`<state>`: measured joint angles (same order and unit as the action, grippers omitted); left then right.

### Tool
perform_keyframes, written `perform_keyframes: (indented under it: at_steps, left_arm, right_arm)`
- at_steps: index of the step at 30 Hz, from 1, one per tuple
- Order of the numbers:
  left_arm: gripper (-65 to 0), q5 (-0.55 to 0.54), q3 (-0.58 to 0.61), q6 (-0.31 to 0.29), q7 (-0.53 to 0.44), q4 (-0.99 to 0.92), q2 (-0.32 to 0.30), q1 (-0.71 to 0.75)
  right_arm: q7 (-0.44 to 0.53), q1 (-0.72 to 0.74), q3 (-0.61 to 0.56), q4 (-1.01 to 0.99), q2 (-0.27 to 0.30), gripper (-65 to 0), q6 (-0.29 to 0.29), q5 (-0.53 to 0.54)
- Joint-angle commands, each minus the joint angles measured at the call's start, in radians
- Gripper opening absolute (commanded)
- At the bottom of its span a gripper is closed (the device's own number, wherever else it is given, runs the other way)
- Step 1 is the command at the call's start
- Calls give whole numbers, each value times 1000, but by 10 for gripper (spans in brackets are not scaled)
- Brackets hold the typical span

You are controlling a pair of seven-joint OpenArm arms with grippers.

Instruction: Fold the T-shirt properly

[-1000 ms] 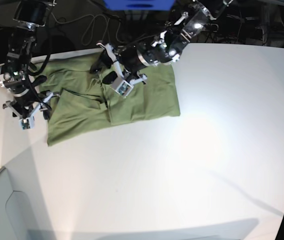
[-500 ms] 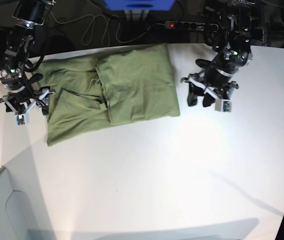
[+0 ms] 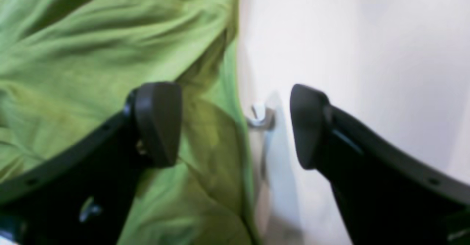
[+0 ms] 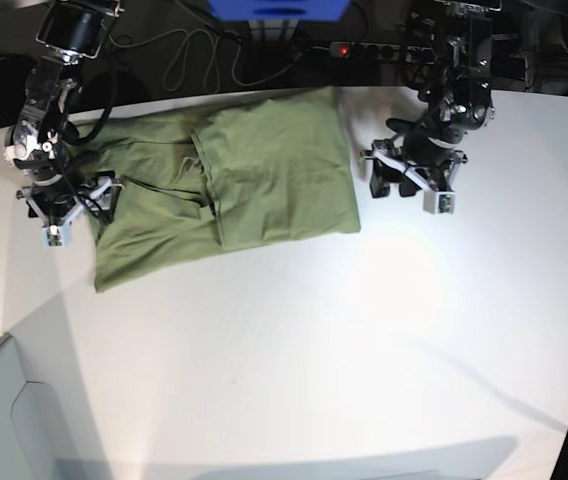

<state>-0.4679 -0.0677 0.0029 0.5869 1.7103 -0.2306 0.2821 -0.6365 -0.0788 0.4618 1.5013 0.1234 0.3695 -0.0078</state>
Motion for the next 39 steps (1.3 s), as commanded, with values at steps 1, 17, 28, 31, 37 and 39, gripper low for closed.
perform_keyframes:
  at_steps: [1, 17, 28, 31, 37, 39]
  left_arm:
    - [-360, -9, -2, -2, -15, 14, -6, -7]
    - [-360, -9, -2, -2, -12, 14, -6, -1]
    - [-360, -9, -7, -2, -6, 14, -6, 1]
    - [-360, -9, -7, -2, -6, 14, -6, 1]
    - [-360, -9, -7, -2, -6, 10, -6, 1]
    - [-360, -9, -4, -2, -6, -11, -6, 1]
  right_arm:
    - [19, 9, 1, 15, 5, -204, 7, 6]
    - [8, -13, 59, 158, -49, -204, 9, 6]
    - [22, 3, 35, 6, -52, -204, 9, 1]
    - [22, 0, 35, 8, -52, -204, 9, -1]
    - [20, -36, 28, 9, -52, -210, 9, -2]
    - [20, -57, 27, 12, -54, -211, 9, -1]
